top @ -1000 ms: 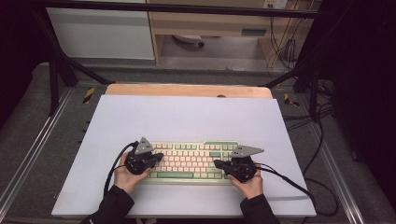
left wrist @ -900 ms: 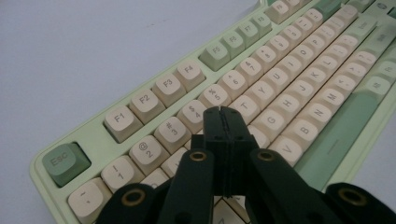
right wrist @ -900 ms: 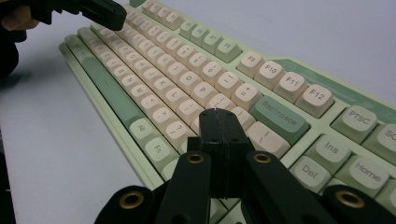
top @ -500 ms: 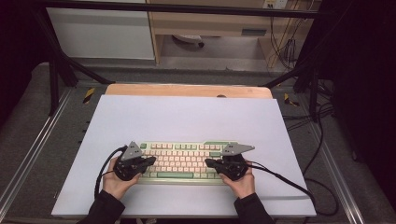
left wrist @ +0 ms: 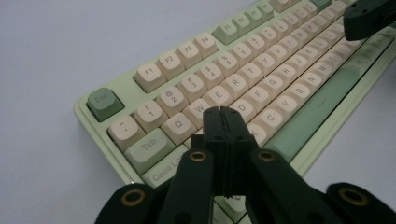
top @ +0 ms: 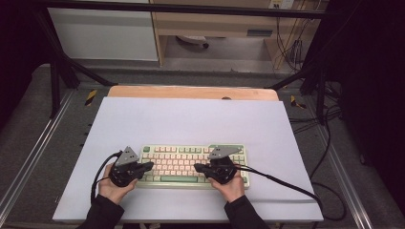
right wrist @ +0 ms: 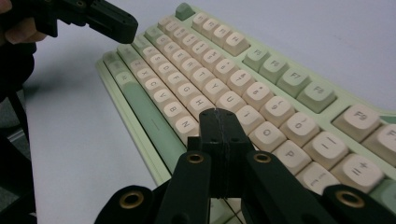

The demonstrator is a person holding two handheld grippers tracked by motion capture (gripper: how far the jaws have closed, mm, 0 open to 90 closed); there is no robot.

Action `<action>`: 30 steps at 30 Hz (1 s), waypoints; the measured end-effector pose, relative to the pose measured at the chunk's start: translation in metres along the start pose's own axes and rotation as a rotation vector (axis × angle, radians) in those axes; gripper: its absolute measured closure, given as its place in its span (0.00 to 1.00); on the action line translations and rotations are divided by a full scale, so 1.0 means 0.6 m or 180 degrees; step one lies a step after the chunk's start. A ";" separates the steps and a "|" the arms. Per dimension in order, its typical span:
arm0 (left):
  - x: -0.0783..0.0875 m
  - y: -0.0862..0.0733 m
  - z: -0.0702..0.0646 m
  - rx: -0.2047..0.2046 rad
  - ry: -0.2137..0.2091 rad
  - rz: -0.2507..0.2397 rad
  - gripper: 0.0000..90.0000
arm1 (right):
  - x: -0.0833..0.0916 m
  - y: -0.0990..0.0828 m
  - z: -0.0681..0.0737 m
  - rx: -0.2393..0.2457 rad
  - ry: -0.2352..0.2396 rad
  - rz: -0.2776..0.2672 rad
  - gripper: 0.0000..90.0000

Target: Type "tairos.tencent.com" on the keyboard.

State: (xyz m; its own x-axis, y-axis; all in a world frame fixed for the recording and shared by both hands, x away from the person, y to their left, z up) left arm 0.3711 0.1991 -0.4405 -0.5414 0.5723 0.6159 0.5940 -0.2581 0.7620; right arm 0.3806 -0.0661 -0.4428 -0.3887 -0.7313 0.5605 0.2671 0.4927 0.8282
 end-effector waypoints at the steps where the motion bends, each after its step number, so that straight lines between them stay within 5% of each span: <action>1: 0.000 0.000 0.000 -0.0005 0.0006 0.0002 1.00 | -0.005 0.001 0.002 0.0013 0.0009 0.0005 1.00; 15: -0.001 0.000 0.000 -0.0009 0.0005 0.0009 1.00 | -0.049 0.007 0.023 0.0035 0.0105 0.0070 1.00; 30: -0.003 -0.001 0.001 -0.0011 0.0012 0.0021 1.00 | -0.059 0.003 0.028 0.0075 0.0127 0.0106 1.00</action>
Point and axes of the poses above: each handheld gripper's, and its own axes: x roughly backward along the jaws, y roughly out of its top, z roughly to its left, the point moved 4 cm from there along -x, roughly forward along the jaws, and after that the axes turned 12 degrees about x, right-handed, at the moved point
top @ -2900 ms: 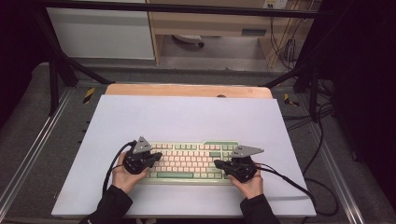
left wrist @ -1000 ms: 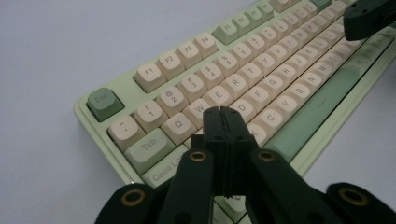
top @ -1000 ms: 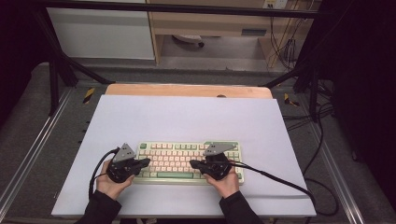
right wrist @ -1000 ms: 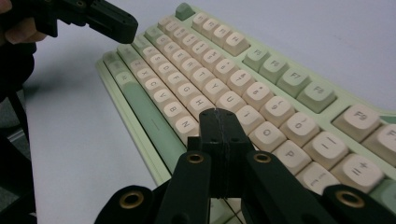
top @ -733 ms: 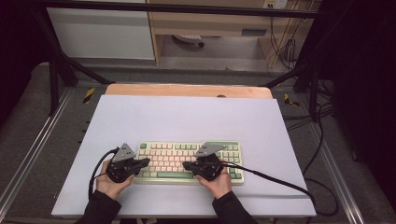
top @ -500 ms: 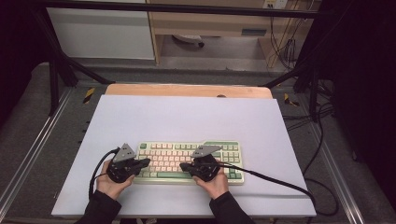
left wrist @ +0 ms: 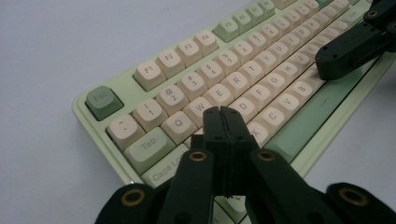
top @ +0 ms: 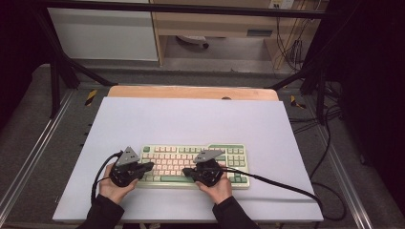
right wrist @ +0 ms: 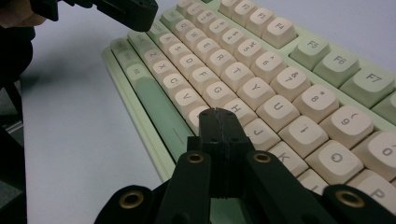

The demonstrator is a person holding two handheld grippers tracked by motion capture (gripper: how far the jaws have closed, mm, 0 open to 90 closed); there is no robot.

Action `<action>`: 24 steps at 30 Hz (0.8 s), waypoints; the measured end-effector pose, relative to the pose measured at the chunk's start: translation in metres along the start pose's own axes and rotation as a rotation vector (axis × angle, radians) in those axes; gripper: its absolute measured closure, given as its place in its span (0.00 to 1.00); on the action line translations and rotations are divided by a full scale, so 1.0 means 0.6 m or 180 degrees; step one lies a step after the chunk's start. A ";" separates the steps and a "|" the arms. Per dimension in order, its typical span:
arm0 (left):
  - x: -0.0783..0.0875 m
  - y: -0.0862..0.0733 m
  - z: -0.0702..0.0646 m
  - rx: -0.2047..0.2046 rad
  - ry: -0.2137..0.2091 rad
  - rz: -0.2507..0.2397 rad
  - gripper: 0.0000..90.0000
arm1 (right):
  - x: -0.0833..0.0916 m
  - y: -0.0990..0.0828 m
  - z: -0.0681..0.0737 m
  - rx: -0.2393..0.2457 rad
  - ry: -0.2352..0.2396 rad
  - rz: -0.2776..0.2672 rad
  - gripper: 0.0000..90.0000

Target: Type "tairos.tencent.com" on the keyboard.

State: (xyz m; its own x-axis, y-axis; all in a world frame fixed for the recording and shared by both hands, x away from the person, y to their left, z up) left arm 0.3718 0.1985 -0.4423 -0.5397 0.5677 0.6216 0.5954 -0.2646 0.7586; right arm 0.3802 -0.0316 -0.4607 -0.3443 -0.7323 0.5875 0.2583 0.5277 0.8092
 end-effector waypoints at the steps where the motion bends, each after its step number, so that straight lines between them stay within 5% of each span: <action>1: 0.000 0.000 0.000 0.0000 -0.0001 0.0001 1.00 | 0.000 0.000 0.000 0.0007 -0.0001 0.0001 1.00; 11: 0.001 0.001 0.000 -0.0001 -0.0003 -0.0010 1.00 | 0.001 -0.001 0.000 0.0030 -0.0007 0.0038 1.00; 24: 0.004 0.004 -0.004 -0.0014 -0.0014 -0.0036 1.00 | 0.047 0.018 -0.016 0.0083 -0.0152 -0.0063 1.00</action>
Point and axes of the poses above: each handheld gripper's, and its own axes: x roughly backward along the jaws, y roughly out of its top, z roughly to its left, the point moved 4 cm from there along -x, roughly forward along the jaws, and after that the axes turned 12 degrees about x, right-handed, at the moved point
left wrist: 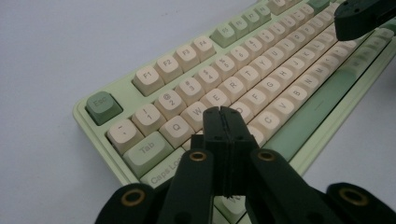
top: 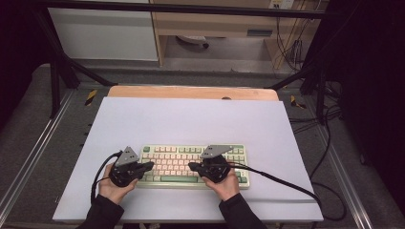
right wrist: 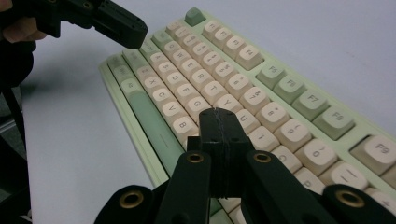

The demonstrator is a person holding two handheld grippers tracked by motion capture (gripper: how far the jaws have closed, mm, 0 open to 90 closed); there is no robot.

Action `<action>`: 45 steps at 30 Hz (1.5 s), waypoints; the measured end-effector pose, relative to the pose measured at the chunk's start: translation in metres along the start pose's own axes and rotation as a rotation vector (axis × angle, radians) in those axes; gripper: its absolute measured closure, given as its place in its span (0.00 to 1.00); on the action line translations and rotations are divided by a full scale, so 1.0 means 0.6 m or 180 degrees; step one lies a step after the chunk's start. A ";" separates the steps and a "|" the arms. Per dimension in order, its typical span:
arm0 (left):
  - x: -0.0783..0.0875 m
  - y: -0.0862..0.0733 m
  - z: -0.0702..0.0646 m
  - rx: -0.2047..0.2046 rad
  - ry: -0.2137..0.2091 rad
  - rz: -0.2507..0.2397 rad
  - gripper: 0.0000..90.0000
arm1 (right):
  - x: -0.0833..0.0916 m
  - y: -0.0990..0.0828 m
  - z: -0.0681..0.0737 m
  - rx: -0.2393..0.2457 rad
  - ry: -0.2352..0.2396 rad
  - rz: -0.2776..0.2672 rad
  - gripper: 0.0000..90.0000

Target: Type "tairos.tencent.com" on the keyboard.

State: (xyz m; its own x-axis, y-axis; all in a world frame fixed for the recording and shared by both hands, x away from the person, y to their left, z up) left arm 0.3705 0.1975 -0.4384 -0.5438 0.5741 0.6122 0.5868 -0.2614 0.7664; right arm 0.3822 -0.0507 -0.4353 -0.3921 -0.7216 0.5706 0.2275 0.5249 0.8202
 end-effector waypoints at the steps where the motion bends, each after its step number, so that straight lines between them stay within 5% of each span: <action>1: 0.000 0.001 -0.001 -0.0004 -0.0009 -0.0006 1.00 | 0.004 -0.001 -0.003 -0.0006 -0.0012 -0.0011 1.00; 28: -0.050 0.040 -0.040 -0.0102 -0.0042 0.0055 1.00 | 0.089 -0.081 -0.051 -0.0225 -0.0253 0.0043 1.00; 45: -0.106 0.051 -0.055 -0.0130 -0.0037 0.0182 1.00 | 0.097 -0.091 -0.053 -0.0255 -0.0265 0.0047 1.00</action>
Point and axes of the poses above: each handheld gripper's, and its own axes: x roughly backward along the jaws, y roughly out of its top, z roughly to its left, the point moved 4 cm from there along -x, roughly forward along the jaws, and after that the axes turned 12 degrees about x, right-handed, at the moved point
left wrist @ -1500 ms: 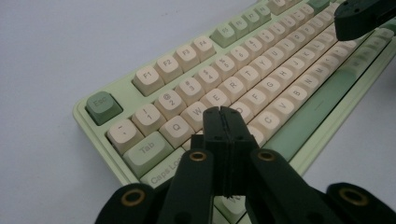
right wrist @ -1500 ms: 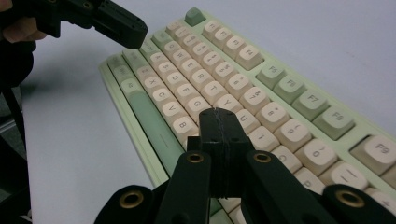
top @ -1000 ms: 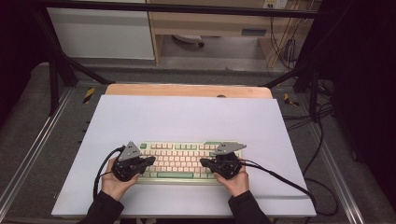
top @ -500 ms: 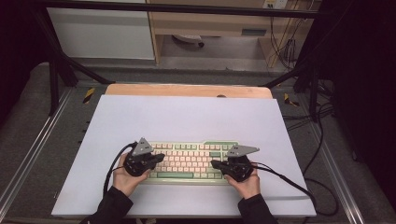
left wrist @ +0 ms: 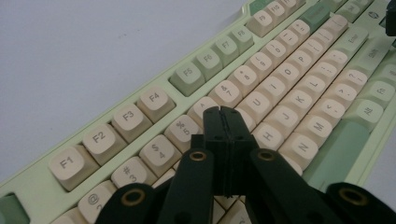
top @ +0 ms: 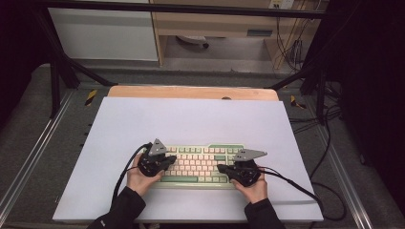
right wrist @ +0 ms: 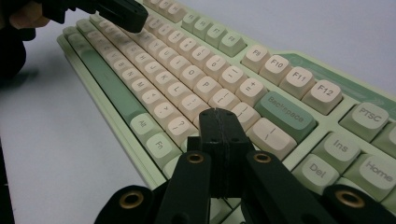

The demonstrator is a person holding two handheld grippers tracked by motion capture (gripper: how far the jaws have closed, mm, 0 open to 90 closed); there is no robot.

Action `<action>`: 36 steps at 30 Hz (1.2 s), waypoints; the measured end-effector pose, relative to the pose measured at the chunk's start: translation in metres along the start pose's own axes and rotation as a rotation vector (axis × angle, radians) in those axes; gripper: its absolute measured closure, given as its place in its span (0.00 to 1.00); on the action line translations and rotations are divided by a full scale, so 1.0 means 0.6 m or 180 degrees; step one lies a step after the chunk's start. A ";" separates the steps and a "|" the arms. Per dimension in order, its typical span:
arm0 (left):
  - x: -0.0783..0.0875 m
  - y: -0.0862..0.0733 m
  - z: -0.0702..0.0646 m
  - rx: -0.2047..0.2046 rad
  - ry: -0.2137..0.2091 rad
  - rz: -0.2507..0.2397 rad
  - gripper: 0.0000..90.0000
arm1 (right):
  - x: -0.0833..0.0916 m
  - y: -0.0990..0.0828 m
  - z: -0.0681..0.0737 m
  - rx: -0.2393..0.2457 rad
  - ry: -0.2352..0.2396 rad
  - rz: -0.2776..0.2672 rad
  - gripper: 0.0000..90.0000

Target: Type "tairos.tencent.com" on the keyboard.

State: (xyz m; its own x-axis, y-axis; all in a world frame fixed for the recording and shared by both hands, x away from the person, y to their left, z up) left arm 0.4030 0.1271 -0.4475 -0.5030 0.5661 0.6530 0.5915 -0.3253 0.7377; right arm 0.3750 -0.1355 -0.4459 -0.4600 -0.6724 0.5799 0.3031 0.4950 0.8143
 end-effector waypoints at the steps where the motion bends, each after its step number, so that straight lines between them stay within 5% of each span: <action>1: -0.002 0.000 -0.001 -0.0010 -0.0004 0.0003 1.00 | 0.000 0.000 0.000 0.0003 -0.0001 0.0000 1.00; 18: -0.010 -0.006 -0.006 -0.0071 0.0002 0.0053 1.00 | 0.000 0.000 0.001 0.0010 0.0007 -0.0002 1.00; 29: 0.030 -0.006 -0.008 -0.0115 -0.0073 -0.0082 1.00 | 0.003 0.004 0.000 0.0008 0.0013 -0.0039 1.00; 36: 0.054 -0.023 0.011 -0.0082 -0.0010 -0.0090 1.00 | 0.003 0.006 -0.001 -0.0013 0.0017 -0.0059 1.00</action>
State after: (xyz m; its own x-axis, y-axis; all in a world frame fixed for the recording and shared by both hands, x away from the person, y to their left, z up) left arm 0.3825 0.1550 -0.4374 -0.5173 0.5778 0.6313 0.5607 -0.3285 0.7601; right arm 0.3758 -0.1353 -0.4416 -0.4611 -0.6845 0.5647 0.2980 0.4800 0.8251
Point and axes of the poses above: each handheld gripper's, and its own axes: x roughly backward along the jaws, y roughly out of its top, z roughly to its left, the point moved 4 cm from there along -x, roughly forward along the jaws, and after that the axes turned 12 degrees about x, right-handed, at the moved point
